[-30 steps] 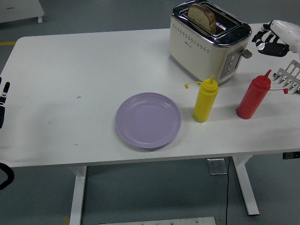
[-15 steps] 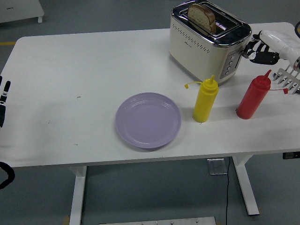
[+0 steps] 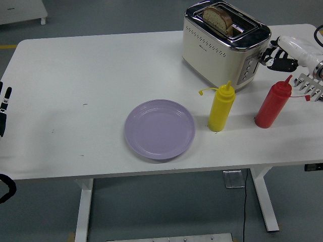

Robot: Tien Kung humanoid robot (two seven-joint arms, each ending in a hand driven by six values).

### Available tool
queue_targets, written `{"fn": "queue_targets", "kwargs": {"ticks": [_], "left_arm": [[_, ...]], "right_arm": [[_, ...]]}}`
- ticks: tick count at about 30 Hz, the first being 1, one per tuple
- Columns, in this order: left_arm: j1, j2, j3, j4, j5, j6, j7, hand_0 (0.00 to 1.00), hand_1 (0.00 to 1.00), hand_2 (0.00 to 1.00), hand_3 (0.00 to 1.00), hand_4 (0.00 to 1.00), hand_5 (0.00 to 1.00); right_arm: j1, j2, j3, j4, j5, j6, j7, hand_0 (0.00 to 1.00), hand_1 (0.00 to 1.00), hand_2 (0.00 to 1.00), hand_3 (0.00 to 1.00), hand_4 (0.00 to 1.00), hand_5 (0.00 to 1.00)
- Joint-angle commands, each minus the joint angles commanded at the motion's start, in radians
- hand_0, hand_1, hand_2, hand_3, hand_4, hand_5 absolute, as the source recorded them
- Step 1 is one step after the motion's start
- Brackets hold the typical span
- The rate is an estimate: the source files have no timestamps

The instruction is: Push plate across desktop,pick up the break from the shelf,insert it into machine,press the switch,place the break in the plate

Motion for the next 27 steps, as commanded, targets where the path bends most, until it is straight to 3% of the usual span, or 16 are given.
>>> {"fn": "queue_targets", "kwargs": {"ticks": [27], "left_arm": [[0.002, -0.001, -0.001, 0.001, 0.001, 0.001, 0.001, 0.826, 0.861, 0.925, 0.810, 0.632, 0.998]], "right_arm": [[0.028, 0.030, -0.098, -0.059, 0.011, 0.008, 0.009, 0.488, 0.546, 0.595, 0.540, 0.177, 0.505]]}}
